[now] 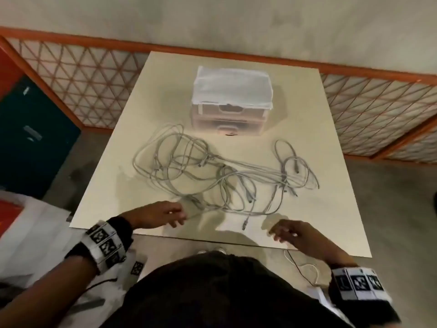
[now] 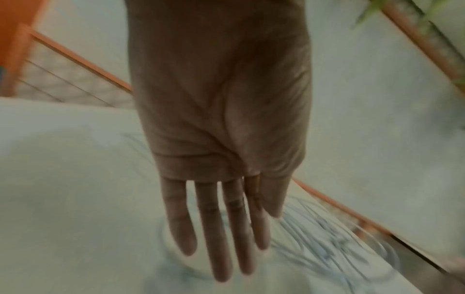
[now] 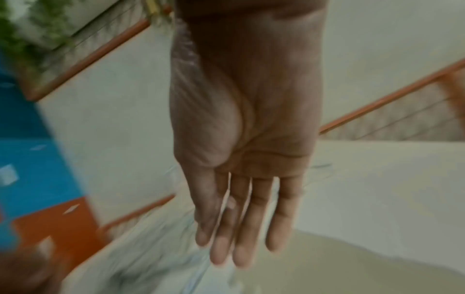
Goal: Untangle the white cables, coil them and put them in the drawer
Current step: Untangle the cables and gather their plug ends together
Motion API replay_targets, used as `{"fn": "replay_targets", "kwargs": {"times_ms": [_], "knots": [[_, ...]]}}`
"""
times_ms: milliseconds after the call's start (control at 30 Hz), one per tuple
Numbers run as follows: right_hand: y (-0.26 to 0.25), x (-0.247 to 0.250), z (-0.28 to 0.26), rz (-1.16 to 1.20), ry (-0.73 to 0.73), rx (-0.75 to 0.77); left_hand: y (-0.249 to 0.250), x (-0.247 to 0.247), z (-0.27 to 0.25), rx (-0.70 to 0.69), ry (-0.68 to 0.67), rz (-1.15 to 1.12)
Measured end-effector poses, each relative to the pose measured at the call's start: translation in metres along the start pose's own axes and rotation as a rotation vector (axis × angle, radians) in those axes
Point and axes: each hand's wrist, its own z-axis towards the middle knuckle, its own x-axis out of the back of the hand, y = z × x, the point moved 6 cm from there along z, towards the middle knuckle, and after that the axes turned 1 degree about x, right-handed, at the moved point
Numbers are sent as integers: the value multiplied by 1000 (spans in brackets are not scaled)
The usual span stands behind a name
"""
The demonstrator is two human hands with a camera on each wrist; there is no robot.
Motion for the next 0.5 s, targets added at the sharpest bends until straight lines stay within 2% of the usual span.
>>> {"fn": "replay_targets", "kwargs": {"times_ms": [67, 167, 267, 333, 433, 500], "knots": [[-11, -4, 23, -128, 24, 120, 15, -8, 22, -58, -18, 32], [-23, -24, 54, -306, -51, 238, 41, -27, 50, -134, -83, 120], [-20, -30, 67, -505, -76, 178, 58, -33, 70, -168, -33, 266], [-24, -27, 73, -584, -24, 194, 67, -35, 77, -166, -8, 307], [-28, -25, 82, -580, 14, 252, 70, -43, 84, -164, -31, 225], [-38, -17, 84, -424, 46, 345, 77, -47, 84, -176, -26, 115]]}}
